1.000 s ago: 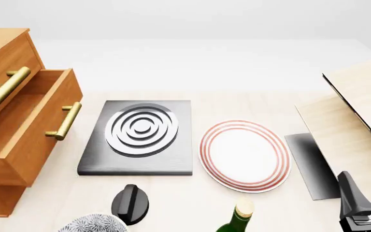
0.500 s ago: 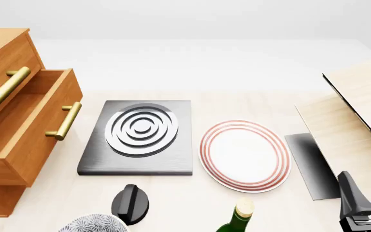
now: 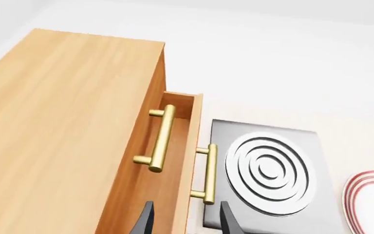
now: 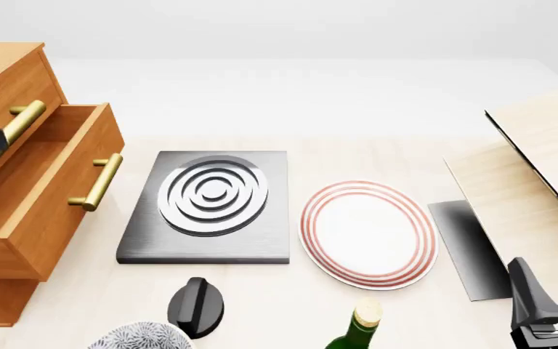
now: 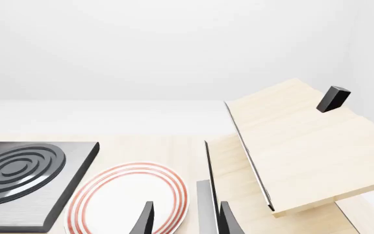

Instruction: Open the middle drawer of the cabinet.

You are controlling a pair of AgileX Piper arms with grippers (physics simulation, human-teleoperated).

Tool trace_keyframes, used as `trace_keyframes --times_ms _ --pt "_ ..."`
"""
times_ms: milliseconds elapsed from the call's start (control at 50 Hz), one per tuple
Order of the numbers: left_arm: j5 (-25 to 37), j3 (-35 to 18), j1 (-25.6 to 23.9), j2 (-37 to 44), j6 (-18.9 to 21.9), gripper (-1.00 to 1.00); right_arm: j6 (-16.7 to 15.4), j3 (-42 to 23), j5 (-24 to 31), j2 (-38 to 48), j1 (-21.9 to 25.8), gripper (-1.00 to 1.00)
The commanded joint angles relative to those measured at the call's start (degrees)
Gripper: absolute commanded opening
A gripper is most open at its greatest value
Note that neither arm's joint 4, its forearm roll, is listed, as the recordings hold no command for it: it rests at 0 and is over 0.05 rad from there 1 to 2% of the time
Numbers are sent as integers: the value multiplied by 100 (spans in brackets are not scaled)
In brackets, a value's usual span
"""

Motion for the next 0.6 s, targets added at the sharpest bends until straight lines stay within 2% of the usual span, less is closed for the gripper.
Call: trace_keyframes --times_ms 20,480,520,560,600 --pt "9 31 -1 23 -205 100 6 10 -13 3 10 100" --pt "-75 192 23 145 -291 100 8 10 -12 3 9 100" --pt "-137 197 138 40 -100 100 3 10 -11 3 11 100" --pt "-121 226 77 128 -213 100 10 10 -13 3 8 100" --pt "-157 226 144 90 -142 100 5 10 -12 3 10 100"
